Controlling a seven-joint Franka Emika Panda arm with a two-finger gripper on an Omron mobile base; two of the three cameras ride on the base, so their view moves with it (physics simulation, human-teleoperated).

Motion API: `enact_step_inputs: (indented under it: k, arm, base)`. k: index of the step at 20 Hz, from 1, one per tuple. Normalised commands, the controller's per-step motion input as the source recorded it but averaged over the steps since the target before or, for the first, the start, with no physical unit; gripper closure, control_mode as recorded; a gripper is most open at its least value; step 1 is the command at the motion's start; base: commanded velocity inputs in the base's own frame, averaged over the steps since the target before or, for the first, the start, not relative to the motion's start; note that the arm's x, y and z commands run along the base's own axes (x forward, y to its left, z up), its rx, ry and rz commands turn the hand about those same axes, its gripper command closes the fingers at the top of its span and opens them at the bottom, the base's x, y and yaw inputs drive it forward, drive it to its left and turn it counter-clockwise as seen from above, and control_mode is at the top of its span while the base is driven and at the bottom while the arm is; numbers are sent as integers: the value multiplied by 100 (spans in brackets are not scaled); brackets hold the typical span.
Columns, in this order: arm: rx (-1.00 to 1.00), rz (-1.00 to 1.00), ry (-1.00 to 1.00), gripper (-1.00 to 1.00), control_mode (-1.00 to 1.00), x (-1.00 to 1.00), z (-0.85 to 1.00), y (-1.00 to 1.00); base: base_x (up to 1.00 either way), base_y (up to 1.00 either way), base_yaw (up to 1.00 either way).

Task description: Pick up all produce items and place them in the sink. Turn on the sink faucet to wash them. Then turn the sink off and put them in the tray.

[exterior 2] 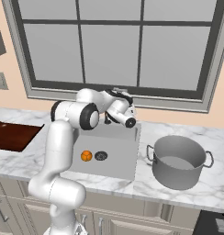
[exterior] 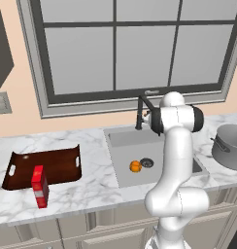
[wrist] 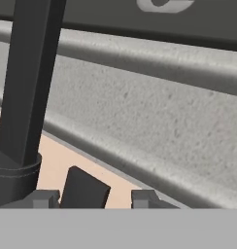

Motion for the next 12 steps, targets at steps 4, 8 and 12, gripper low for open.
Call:
enact_step_inputs:
  k: [4,8,12]
  arm:
    - [0,0,4,100,-100,6,-7,10]
    - [0,0,1,100,-100,0,-7,0]
    - [0,0,0,100,-100,-2,-6,0]
  base:
    - [0,0,0]
    - [0,0,0]
    - [0,0,0]
